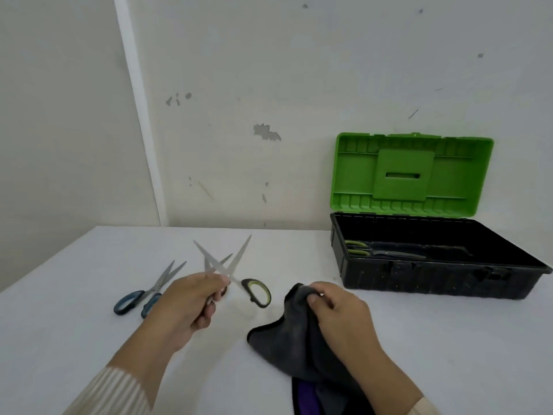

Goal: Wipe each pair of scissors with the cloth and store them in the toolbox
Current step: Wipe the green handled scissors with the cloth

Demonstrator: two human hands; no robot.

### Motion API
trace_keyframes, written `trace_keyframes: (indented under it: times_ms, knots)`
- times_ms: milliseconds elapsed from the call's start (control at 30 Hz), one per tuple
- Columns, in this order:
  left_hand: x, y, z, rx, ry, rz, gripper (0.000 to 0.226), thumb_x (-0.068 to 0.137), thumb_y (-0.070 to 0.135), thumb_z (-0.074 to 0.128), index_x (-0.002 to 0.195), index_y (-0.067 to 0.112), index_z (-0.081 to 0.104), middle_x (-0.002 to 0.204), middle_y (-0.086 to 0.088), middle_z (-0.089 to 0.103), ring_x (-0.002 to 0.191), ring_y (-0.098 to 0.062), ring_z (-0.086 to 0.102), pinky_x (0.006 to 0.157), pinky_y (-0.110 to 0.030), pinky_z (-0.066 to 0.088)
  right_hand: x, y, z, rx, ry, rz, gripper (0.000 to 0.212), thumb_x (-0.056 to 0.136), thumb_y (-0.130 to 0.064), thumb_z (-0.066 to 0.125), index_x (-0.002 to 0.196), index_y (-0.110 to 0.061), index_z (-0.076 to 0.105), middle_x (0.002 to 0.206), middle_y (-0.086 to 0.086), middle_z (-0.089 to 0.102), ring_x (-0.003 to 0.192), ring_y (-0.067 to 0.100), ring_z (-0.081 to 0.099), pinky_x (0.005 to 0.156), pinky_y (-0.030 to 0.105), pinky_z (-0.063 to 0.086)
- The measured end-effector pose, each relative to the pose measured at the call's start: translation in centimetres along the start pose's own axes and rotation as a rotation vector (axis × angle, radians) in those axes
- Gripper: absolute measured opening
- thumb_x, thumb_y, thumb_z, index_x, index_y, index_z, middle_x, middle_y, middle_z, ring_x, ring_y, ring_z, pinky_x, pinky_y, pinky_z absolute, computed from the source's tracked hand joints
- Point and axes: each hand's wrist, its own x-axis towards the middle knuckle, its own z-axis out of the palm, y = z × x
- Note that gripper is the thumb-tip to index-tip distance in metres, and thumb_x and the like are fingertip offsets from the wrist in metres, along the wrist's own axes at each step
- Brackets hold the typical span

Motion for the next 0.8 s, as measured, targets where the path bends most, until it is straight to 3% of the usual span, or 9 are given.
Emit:
trace_keyframes:
  times_ms: [133,267,367,433,533,600,667,800]
  knots:
    - [-2.2,-1.6,-0.2,0.011,-0.187,-0.021,0.012,0.083,0.017,0.068,0.08,0.006,0.067,0.056,-0.001,0.047,0.04,-0.011,0.033,0.038,-0.018,0.019,0.1,-0.1,0.0,0.254,0.12,0.09,0.023,0.087,-0.015,0.057,0.079,-0.033,0.067,0.083,-0.012,0.069,0.082,0.01,0.061,0.077,0.029,0.047]
    - [-2.4,-2.4,1.0,0.122,-0.235,0.011,0.02,0.082,0.025,0.07,0.08,0.006,0.067,0.056,0.0,0.057,0.041,-0.012,0.036,0.04,-0.02,0.024,-0.4,-0.8,0.2,0.44,0.152,0.112,0.015,0.087,-0.019,0.056,0.084,-0.026,0.068,0.085,-0.004,0.069,0.083,0.013,0.062,0.078,0.033,0.05]
    - [-2.4,-2.9,1.9,0.148,-0.239,0.047,0.021,0.085,0.028,0.066,0.075,0.009,0.066,0.059,-0.001,0.064,0.042,-0.013,0.037,0.04,-0.019,0.024,-1.0,-1.6,1.0,0.212,0.18,-0.028,0.007,0.081,-0.027,0.063,0.087,-0.029,0.062,0.088,-0.011,0.063,0.083,0.002,0.058,0.073,0.013,0.043]
    - [-2.6,-3.1,2.5,0.163,-0.231,0.075,0.025,0.086,0.027,0.065,0.073,0.007,0.065,0.055,-0.001,0.06,0.041,-0.014,0.037,0.04,-0.019,0.024,-1.3,-1.9,1.9,0.007,0.163,-0.202,0.009,0.082,-0.027,0.063,0.089,-0.028,0.058,0.087,-0.019,0.057,0.084,0.001,0.053,0.071,0.007,0.039]
    - [-2.8,-3.4,3.2,0.171,-0.215,0.091,0.026,0.086,0.024,0.065,0.075,0.001,0.063,0.05,-0.002,0.055,0.04,-0.015,0.035,0.039,-0.02,0.024,-1.7,-2.1,3.3,-0.286,0.045,-0.422,0.012,0.086,-0.025,0.05,0.094,-0.02,0.058,0.081,-0.008,0.059,0.074,0.01,0.053,0.065,0.017,0.041]
    - [-3.0,-3.5,3.5,0.182,-0.207,0.107,0.025,0.086,0.022,0.065,0.071,0.003,0.063,0.048,-0.002,0.053,0.038,-0.015,0.034,0.038,-0.019,0.025,-1.4,-1.8,3.4,-0.392,0.028,-0.465,0.024,0.086,-0.028,0.04,0.093,-0.017,0.06,0.077,0.001,0.061,0.068,0.018,0.055,0.057,0.026,0.046]
    - [-3.1,-3.5,3.7,0.199,-0.205,0.128,0.025,0.086,0.021,0.066,0.065,0.007,0.061,0.047,-0.001,0.051,0.036,-0.013,0.033,0.037,-0.018,0.026,-0.9,-1.6,3.0,-0.367,0.051,-0.422,0.024,0.087,-0.028,0.04,0.093,-0.018,0.061,0.078,0.001,0.06,0.067,0.018,0.055,0.057,0.029,0.05]
    - [-3.2,-3.4,3.8,0.187,-0.209,0.126,0.025,0.085,0.019,0.066,0.063,0.01,0.06,0.046,-0.001,0.049,0.034,-0.012,0.031,0.037,-0.017,0.024,-1.2,-1.3,3.6,-0.312,-0.015,-0.384,0.018,0.089,-0.026,0.05,0.102,-0.021,0.062,0.092,-0.002,0.057,0.077,0.012,0.054,0.066,0.023,0.048]
